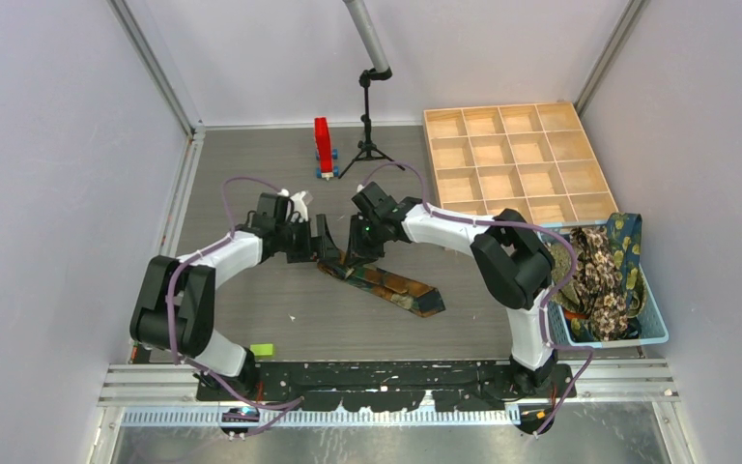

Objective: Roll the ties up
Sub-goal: Roll the tie at the center of the board.

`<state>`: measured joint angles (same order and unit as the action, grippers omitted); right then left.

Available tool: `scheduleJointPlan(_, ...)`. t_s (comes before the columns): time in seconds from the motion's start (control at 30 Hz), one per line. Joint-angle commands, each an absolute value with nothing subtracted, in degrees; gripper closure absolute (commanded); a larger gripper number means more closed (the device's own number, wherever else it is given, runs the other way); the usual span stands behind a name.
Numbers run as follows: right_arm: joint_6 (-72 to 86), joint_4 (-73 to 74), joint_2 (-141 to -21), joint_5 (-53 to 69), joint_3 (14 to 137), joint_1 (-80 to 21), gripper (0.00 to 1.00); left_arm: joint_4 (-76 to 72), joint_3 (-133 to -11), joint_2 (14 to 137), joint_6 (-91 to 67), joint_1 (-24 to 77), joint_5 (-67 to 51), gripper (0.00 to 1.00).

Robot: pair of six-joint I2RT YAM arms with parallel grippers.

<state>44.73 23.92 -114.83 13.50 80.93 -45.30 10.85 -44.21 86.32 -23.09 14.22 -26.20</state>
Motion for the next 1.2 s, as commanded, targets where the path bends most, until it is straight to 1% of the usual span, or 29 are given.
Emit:
scheduleJointPlan(0.0,43.1,23.6,-114.0,12.9,79.2,-44.9,0.74,5.5,-43.2,87.5,-23.4,13.9,-31.2,0.21)
scheduleJointPlan(0.23,43.2,23.2,-114.1,13.0,78.6,-44.7,0.75,3.1,-41.1,87.4,-25.7,13.9,-33.7,0.22)
scheduleJointPlan(0.57,43.4,23.0,-114.2,12.9,78.5,-44.5,0.75,-4.1,-37.5,90.4,-30.7,13.9,-36.6,0.29)
scheduleJointPlan(0.73,43.4,23.0,-113.8,12.8,78.8,-44.3,0.75,-3.3,-36.7,88.7,-30.8,13.9,-35.9,0.36)
scheduleJointPlan(0.87,43.4,23.4,-113.3,12.7,79.9,-44.2,0.75,-2.5,-36.0,87.6,-30.6,14.0,-34.6,0.45)
scheduleJointPlan(1.17,43.7,25.3,-109.5,14.4,82.1,-44.3,0.73,2.5,-35.7,82.9,-30.0,15.6,-28.3,0.49)
